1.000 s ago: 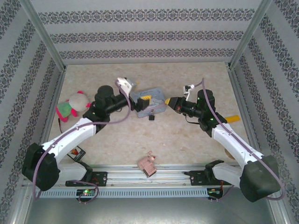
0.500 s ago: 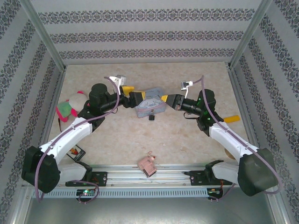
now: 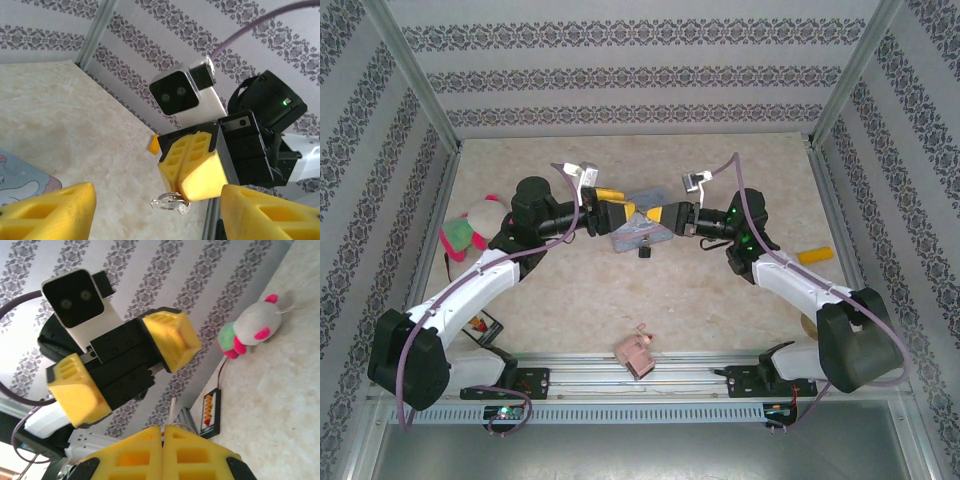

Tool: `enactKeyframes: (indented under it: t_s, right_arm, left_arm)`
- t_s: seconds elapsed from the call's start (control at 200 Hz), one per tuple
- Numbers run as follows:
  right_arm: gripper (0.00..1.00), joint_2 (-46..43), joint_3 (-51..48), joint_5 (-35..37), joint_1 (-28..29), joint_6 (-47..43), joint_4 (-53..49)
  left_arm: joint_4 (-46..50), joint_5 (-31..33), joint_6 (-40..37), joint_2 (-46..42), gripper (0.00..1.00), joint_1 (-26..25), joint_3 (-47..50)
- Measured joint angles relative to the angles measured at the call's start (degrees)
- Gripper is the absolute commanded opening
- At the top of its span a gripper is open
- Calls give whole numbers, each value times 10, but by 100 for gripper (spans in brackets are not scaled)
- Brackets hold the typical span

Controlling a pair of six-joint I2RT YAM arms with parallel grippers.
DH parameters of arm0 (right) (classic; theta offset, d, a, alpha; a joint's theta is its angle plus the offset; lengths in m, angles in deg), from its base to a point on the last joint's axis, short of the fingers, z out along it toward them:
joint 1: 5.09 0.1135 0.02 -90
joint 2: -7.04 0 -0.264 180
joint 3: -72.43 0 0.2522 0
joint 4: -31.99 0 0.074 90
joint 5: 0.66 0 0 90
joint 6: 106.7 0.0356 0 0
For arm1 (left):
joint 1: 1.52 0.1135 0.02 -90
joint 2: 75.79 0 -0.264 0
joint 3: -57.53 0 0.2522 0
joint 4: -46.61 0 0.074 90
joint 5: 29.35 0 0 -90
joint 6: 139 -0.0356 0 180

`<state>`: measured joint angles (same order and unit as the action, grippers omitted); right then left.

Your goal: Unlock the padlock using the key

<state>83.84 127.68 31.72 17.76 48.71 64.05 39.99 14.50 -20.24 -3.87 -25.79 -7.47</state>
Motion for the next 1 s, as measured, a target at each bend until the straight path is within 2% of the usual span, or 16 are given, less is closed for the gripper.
enactKeyframes:
  t_s: [0.17,0.34,0.615,0.85,1.004]
  right_arm:
    - [0,3,16,-14,9,9,13]
    - [0,3,20,-19,10,13,17]
    - [0,10,20,-18,10,14,17]
    - [0,15,27,-18,10,14,17]
    - [0,17,28,-18,10,14,17]
  left_arm:
    - [3,-30,0,2,56,-1,-4]
    - [5,-45,0,3,42,-1,-5]
    - [4,-70,16,22,35,-1,-9]
    - [3,-76,23,26,24,-1,-9]
    - [-2,-76,29,27,22,-1,-9]
